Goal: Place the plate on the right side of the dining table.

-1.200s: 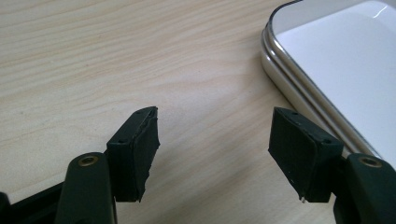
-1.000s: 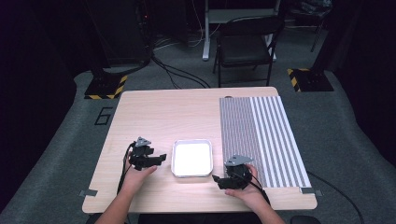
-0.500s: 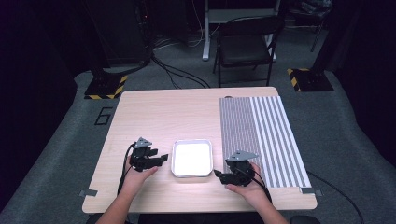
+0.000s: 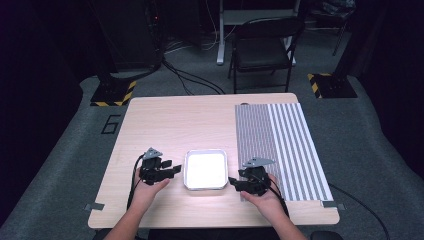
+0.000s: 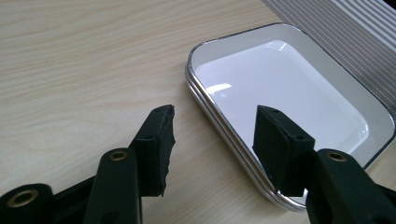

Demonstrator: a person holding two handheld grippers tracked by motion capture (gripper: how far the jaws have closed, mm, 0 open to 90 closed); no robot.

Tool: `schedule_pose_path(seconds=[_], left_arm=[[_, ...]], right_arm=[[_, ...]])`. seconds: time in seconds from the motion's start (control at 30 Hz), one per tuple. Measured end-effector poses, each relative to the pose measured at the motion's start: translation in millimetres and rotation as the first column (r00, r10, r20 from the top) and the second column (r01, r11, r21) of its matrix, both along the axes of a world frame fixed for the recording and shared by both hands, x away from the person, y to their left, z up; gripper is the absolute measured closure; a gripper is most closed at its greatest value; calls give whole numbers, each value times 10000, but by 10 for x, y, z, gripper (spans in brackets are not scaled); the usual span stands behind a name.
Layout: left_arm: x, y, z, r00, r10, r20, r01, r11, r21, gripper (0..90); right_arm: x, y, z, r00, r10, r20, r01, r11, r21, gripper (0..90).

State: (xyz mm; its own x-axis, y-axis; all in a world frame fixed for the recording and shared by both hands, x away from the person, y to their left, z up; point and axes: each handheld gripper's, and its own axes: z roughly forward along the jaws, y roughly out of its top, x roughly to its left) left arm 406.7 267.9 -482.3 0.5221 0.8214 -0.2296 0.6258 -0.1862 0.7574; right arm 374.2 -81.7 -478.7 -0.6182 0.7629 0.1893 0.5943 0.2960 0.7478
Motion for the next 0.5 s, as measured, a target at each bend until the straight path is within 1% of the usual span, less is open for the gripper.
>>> schedule_pose_path(seconds=[0.07,0.1,0.13,0.17,0.2,0.3,0.37,0.4,0.47,0.5], left_arm=[[-3,-5,1,10000,-42,-53,42,10000,-62,494],[-10,-16,-1,9999,-11,-125,9,9998,-201,500],[-10,-16,-1,9999,-11,-125,9,9998,-201,508],[-11,-21,-5,9997,-16,-224,8,9993,-361,520],[-12,-25,-6,9996,1,-272,-12,9991,-432,524],[-17,-36,-10,9995,12,-309,-26,9990,-446,530],[-21,-46,-15,9993,32,-385,-51,9987,-499,537],[-21,-46,-15,9993,32,-385,-51,9987,-499,540],[-21,-58,-26,9990,85,-441,-109,9986,-527,549],[-17,-61,-39,9987,139,-480,-158,9990,-406,551]], right_arm=[[12,7,12,10000,-52,22,52,10000,26,478],[18,7,18,9999,-127,5,127,9999,58,485],[18,7,18,9999,-127,5,127,9999,58,485],[34,4,24,9995,-264,-157,268,9994,223,504],[44,0,25,9993,-318,-188,323,9992,250,512],[62,-5,32,9983,-539,-240,549,9976,423,525],[75,-5,38,9968,-688,-419,712,9958,582,526],[85,-5,37,9966,-701,-439,727,9954,626,527],[98,-4,37,9965,-722,-411,746,9954,597,527],[116,10,36,9951,-850,-495,879,9944,584,527]])
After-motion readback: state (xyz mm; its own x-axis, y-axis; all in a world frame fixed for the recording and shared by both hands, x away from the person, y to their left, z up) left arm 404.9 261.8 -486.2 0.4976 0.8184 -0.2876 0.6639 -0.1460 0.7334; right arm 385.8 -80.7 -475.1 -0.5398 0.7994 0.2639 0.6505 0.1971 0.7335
